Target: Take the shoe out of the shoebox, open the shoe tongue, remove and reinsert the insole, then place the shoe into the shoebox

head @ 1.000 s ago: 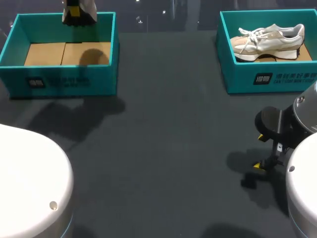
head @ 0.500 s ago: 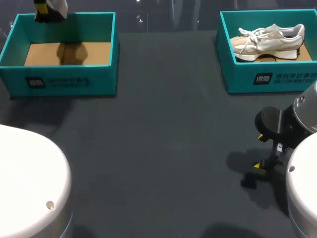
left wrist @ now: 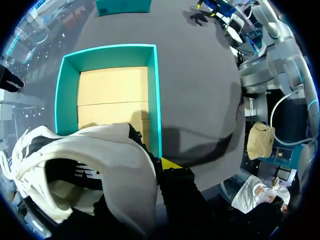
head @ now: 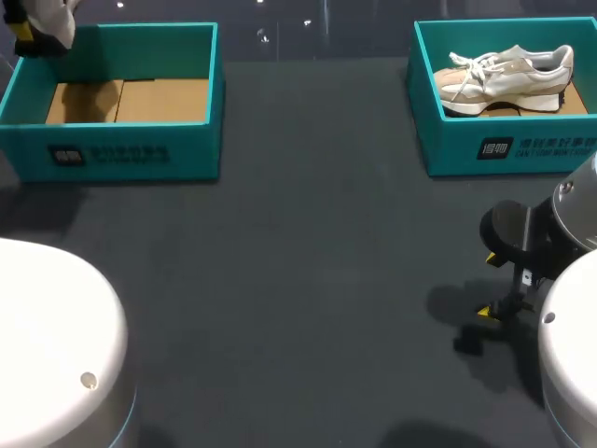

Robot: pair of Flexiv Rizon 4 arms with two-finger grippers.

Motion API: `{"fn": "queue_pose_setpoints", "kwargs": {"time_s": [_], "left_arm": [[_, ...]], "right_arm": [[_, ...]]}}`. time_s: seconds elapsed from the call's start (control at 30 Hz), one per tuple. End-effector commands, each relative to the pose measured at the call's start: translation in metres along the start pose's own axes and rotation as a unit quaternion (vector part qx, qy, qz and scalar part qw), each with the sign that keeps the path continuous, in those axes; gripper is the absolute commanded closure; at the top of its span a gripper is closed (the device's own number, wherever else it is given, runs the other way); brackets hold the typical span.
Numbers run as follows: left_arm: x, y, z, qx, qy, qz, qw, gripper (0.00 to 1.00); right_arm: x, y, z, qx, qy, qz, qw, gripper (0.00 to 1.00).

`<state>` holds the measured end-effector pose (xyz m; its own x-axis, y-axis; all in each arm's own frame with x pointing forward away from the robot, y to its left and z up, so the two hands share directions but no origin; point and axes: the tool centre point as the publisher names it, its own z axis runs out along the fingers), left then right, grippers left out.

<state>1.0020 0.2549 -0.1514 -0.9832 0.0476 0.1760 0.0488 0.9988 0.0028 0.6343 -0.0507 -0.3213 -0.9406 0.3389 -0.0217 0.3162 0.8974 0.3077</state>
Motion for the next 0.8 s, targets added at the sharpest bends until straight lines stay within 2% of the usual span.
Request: {"fn": "queue_pose_setpoints", "kwargs": {"time_s": [0.03,0.13,0.27,0.33,0.8], "left_arm": [[0.0,0.018,0.012,0.013,0.0,0.037,0.999,1.0],[-0.003,0.025,0.017,-0.014,-0.004,0.106,0.994,1.0],[-0.009,0.034,0.015,-0.036,-0.004,0.211,0.977,1.0],[-0.015,0.039,0.014,-0.077,0.01,0.256,0.964,1.0],[-0.015,0.039,0.014,-0.077,0.01,0.256,0.964,1.0]], "right_arm": [[0.002,-0.001,-0.002,0.0,-0.002,0.0,1.0,0.0],[0.002,-0.001,-0.002,0.0,-0.002,0.0,1.0,0.0],[0.002,-0.001,-0.002,0.0,-0.002,0.0,1.0,0.0],[0.002,-0.001,-0.002,0.0,-0.002,0.0,1.0,0.0],[0.002,-0.001,-0.002,0.0,-0.002,0.0,1.0,0.0]]}}
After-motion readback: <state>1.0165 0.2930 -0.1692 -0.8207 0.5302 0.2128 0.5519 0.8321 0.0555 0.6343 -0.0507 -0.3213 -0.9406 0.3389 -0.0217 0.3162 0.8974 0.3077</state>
